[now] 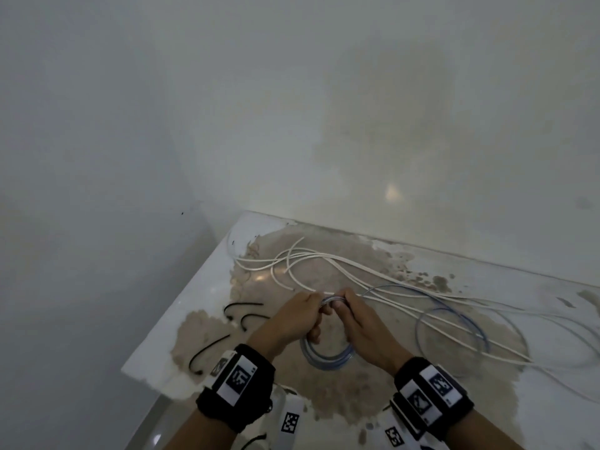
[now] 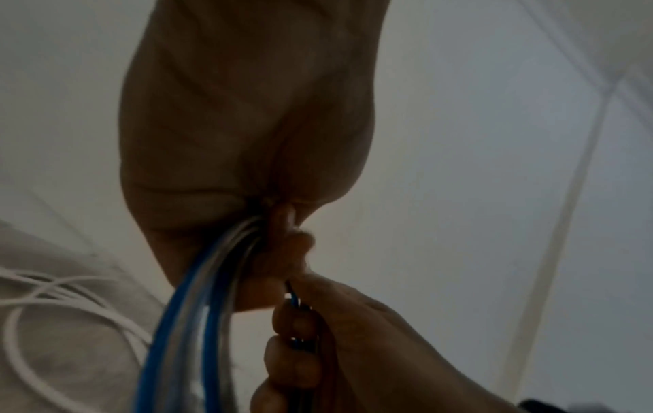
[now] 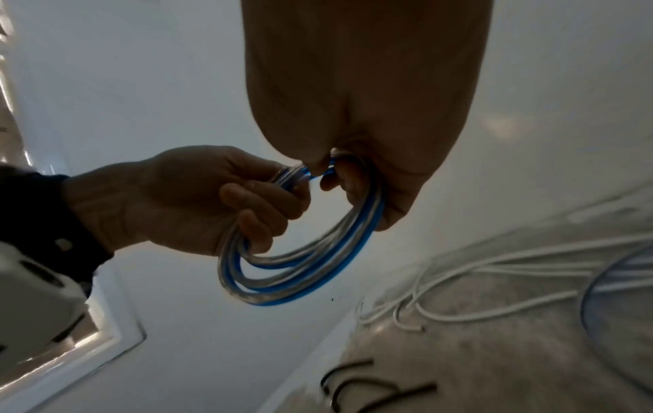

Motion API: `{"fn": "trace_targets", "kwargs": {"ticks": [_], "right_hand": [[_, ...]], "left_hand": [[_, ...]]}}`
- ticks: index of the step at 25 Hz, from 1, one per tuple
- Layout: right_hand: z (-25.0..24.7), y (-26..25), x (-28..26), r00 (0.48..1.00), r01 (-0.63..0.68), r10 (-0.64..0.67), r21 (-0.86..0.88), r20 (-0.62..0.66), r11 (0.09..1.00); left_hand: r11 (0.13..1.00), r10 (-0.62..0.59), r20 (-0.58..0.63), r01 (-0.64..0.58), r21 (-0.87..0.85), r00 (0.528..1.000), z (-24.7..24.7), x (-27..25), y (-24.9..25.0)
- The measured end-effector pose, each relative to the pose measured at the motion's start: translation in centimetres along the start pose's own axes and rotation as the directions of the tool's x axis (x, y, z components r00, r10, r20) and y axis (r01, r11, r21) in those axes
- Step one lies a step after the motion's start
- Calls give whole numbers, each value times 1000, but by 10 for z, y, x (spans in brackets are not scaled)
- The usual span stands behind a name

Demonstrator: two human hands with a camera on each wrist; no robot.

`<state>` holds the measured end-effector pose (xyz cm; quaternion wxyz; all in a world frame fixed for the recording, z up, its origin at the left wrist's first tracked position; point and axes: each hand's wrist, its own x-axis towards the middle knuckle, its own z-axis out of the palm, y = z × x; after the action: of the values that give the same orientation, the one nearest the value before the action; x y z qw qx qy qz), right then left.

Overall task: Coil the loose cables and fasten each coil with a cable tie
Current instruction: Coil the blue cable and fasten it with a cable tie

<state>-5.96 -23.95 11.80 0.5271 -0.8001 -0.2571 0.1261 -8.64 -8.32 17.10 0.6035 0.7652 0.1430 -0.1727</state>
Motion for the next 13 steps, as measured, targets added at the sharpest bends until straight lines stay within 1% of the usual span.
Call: {"fn": "trace_targets", "kwargs": {"ticks": [1,3,5,7,9,10,12,13], "right_hand": [[11,3,3,997,-43,42,16,67,999],[32,9,16,971,-159,142,75,192,984],[49,16,30,939,-266,242,67,246,962],[71,31,43,919,-302,302,-40,252,952],[102,47,50,886,-277,341,-233,313,932],[122,52,51,859,-247,360,-322,363,914],[156,61,51,813,-153,385,-479,436,865],[170,65,50,810,-80,376,-552,449,830]], "left_hand": [[998,-58,3,58,-25,998,-9,-1,-11],[980,-138,-34,132,-152,990,-30,-6,-37],[934,-200,-143,144,-328,969,-59,-17,-64],[878,-249,-267,101,-468,931,-90,-31,-90],[833,-288,-341,58,-550,895,-116,-44,-109],[819,-302,-365,44,-572,880,-125,-50,-117],[808,-314,-402,19,-589,860,-139,-54,-128],[802,-316,-415,7,-597,853,-145,-54,-132]]}}
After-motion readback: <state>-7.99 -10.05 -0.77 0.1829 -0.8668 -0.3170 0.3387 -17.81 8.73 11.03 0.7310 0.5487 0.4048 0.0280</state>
